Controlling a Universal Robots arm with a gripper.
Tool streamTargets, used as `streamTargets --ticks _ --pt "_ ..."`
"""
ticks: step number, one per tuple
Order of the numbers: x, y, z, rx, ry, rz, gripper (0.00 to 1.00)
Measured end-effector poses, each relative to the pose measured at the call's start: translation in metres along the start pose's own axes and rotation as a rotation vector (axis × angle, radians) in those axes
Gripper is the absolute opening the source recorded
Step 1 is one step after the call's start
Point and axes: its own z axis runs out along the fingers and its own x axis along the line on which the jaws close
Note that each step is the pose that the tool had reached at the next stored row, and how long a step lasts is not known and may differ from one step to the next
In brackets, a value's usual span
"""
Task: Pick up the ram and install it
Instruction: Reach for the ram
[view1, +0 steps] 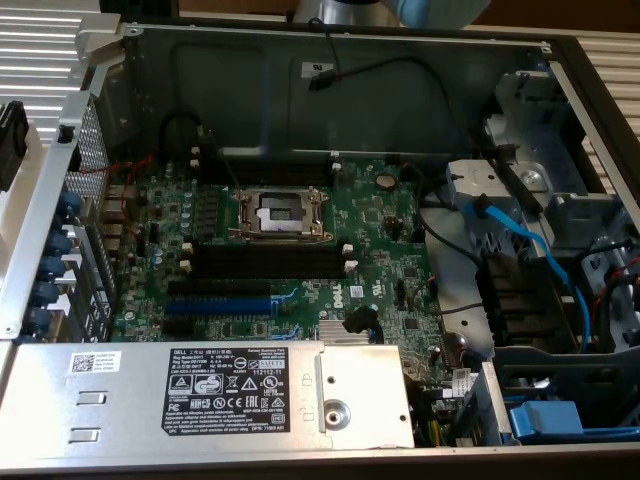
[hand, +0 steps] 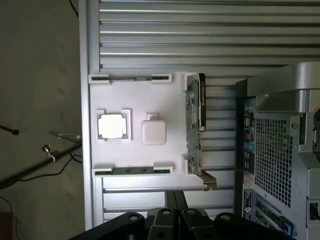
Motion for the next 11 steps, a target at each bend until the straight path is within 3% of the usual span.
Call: streamTargets --ticks 2,8,11 --pt "0.009 -0.0003 -0.0005 -0.0002 -0.001 0.0 0.1" --pt "0.032 -0.0002 -0.0013 -0.0035 -0.0112 0.0 0.1" --pt "0.039 0.0044 -0.0019 -0.0035 -0.0123 0.0 0.1"
